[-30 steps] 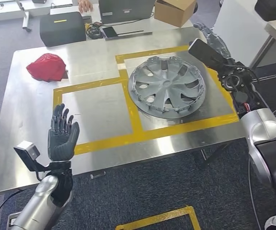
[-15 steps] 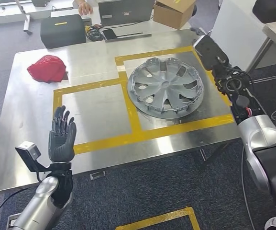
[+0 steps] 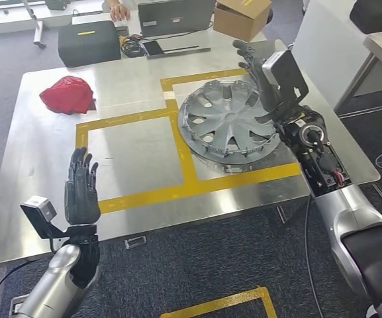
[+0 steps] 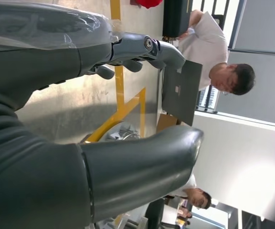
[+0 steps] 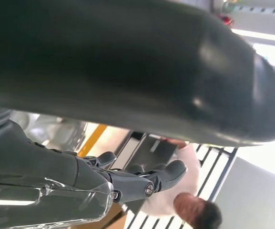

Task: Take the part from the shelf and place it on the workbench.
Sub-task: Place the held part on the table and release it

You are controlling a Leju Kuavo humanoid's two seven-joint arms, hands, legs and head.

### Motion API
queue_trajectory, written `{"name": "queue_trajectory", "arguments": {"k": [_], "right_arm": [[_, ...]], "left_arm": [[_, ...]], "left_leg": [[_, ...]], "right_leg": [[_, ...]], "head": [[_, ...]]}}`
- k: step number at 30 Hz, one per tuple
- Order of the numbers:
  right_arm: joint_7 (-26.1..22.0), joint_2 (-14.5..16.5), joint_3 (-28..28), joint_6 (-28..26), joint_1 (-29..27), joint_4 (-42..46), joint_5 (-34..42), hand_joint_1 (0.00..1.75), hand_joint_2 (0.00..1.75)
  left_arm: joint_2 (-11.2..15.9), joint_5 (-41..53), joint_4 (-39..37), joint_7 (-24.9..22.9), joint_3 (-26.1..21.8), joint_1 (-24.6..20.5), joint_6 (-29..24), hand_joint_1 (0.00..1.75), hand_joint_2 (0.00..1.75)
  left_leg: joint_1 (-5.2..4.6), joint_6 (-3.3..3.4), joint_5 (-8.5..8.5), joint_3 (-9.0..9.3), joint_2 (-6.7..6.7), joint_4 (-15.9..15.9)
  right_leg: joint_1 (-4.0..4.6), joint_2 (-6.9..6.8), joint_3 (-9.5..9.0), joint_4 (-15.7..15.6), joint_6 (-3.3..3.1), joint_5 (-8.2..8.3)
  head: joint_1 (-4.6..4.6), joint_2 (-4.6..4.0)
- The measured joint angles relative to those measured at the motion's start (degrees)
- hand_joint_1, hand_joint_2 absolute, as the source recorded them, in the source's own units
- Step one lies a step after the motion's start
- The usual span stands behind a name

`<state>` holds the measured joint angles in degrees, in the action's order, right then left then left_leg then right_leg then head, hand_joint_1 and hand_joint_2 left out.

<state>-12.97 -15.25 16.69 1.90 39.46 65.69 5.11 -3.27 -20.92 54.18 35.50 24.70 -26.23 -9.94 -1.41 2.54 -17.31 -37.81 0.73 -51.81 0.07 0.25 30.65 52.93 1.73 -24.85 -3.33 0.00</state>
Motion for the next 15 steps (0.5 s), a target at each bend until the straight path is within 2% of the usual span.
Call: {"name": "queue_trajectory", "arguments": {"k": [15], "right_arm": [[4.3, 1.9, 2.0, -0.7, -8.2, 17.6, 2.3, 0.0, 0.0]], "left_arm": [[0.1, 0.0, 0.2, 0.9, -0.2, 0.1, -0.2, 0.0, 0.0]], "left_leg": [[-0.02, -0.03, -0.02, 0.07, 0.01, 0.0]], "right_leg": [[-0.01, 0.0, -0.1, 0.0, -0.04, 0.0]], "head": [[0.03, 0.0]]}}
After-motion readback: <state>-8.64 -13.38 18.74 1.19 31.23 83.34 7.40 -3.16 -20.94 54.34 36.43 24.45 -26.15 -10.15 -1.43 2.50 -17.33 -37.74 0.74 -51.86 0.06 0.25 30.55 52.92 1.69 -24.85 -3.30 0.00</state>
